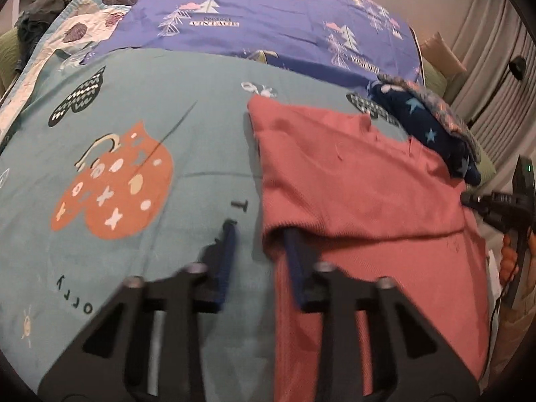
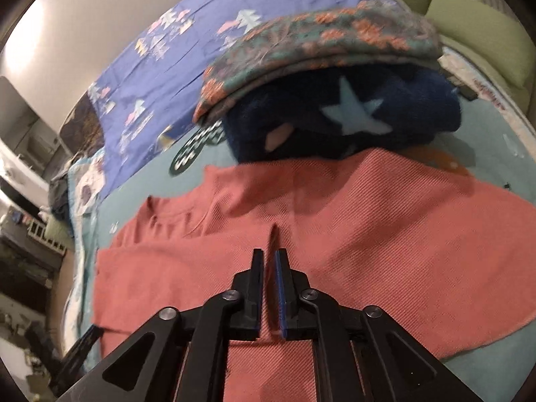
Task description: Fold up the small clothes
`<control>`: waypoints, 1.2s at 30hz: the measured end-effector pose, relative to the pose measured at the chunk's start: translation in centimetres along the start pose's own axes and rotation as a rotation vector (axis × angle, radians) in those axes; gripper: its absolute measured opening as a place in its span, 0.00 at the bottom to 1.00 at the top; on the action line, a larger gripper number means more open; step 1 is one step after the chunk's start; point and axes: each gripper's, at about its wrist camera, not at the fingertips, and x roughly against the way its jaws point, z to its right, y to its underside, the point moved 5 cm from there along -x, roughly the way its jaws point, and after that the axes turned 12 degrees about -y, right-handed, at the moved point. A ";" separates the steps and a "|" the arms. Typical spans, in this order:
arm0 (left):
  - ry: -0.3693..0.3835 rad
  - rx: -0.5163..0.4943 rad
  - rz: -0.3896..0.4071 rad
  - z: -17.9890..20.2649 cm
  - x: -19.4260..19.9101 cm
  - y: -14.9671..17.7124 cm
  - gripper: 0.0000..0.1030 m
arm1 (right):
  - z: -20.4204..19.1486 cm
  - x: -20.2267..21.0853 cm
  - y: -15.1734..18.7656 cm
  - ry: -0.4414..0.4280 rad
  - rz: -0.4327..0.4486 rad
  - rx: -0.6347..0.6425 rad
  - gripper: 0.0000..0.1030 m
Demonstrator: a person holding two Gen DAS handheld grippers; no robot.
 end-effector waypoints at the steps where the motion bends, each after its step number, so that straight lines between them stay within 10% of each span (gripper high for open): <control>1: -0.009 0.002 -0.003 -0.1 0.1 0.0 0.03 | -0.1 -0.1 0.2 -0.013 -0.013 0.003 0.15; 6: -0.215 0.019 0.038 -3.4 1.5 0.9 0.01 | -1.4 -1.1 1.5 -0.052 -0.057 0.036 0.44; 11: -0.202 0.031 0.020 -4.9 1.7 1.5 0.01 | -1.4 -2.6 2.6 -0.032 -0.100 0.064 0.46; 13: -0.202 -0.020 0.059 -3.6 2.4 1.0 0.01 | -1.7 -3.0 2.7 -0.009 -0.100 0.091 0.37; 14: -0.193 -0.037 0.074 -2.9 2.6 0.7 0.02 | -1.9 -3.0 2.8 0.008 -0.098 0.111 0.06; 19: -0.155 -0.075 0.090 0.0 2.4 -0.6 0.60 | -1.9 -2.0 2.5 0.046 -0.057 0.114 0.04; 21: -0.134 -0.099 0.094 1.0 1.6 -0.7 0.62 | -1.6 -1.3 2.4 0.049 -0.052 0.105 0.04; 23: -0.121 -0.115 0.061 1.5 0.5 -0.5 0.50 | -1.1 -1.2 2.4 0.045 -0.063 0.094 0.04; 24: -0.100 -0.115 0.025 1.6 -0.4 -0.2 0.13 | -0.9 -1.2 2.4 0.053 -0.066 0.096 0.04; 25: -0.076 -0.110 -0.006 1.6 -0.8 -0.1 0.06 | -0.7 -1.3 2.6 0.053 -0.070 0.095 0.04; 36: -0.179 -0.048 0.016 -1.4 0.9 0.4 0.02 | -0.1 -1.1 2.9 0.065 -0.067 0.087 0.09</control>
